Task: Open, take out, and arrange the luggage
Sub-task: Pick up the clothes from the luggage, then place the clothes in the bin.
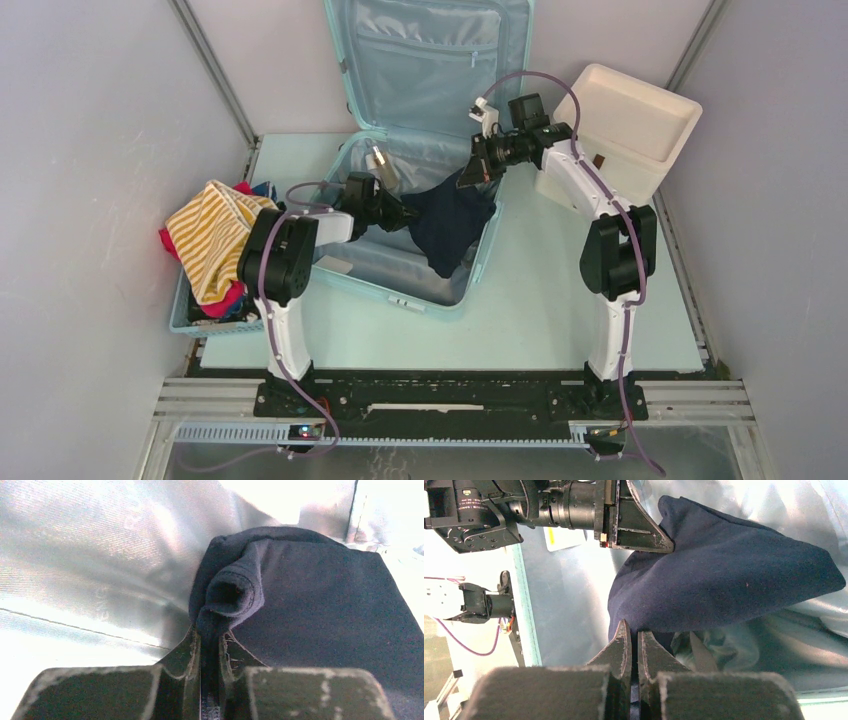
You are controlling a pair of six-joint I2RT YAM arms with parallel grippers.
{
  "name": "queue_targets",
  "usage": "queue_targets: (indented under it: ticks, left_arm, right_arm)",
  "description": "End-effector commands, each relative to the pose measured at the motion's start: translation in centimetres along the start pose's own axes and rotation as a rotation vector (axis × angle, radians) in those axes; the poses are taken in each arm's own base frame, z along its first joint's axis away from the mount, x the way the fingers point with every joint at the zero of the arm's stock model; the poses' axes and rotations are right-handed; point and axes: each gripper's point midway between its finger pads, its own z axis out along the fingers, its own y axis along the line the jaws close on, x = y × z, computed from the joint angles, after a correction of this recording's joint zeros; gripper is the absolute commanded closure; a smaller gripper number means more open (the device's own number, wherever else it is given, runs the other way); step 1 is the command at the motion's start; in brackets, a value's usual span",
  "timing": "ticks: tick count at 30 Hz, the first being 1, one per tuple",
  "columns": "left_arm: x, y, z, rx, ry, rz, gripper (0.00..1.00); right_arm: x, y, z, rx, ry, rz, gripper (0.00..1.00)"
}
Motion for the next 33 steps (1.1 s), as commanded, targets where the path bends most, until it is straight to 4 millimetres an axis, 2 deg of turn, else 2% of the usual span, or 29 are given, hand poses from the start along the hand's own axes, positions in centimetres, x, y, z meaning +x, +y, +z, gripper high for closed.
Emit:
queue_targets:
  ticks: [1, 5, 10, 16, 22, 27, 33]
  left_arm:
    - [-0.6, -3.3, -1.2, 0.073, -0.014, 0.075, 0.93]
    - [-1.9, -5.9, -3.9, 0.095, -0.088, 0.202, 1.00]
    - [-3.4, -9.0, -7.7, 0.130, -0.197, 0.331, 1.00]
    - [-4.6, -10.3, -11.1, 0.100, -0.291, 0.443, 1.00]
    - [-5.4, -11.0, -14.1, 0.057, -0.359, 0.557, 1.00]
    - [-6.1, -12.4, -17.7, 0.048, -0.448, 0.662, 1.00]
    - [-6.7, -14.0, -20.6, 0.044, -0.510, 0.733, 1.00]
  right_arm:
    - [-1.9, 1.3, -1.0, -0.043, -0.060, -0.047, 1.00]
    - [-1.5, 1.3, -1.2, -0.055, -0.055, -0.050, 0.98]
    - [-1.3, 1.5, -1.5, -0.060, -0.054, -0.057, 0.89]
    - [-1.0, 1.9, -1.7, -0.072, -0.052, -0.059, 0.77]
    - [-0.7, 2.6, -2.1, -0.090, -0.052, -0.078, 0.57]
    - [-0.1, 3.3, -2.8, -0.096, -0.042, -0.113, 0.43]
    - [0.4, 4.0, -3.7, -0.103, -0.040, -0.149, 0.39]
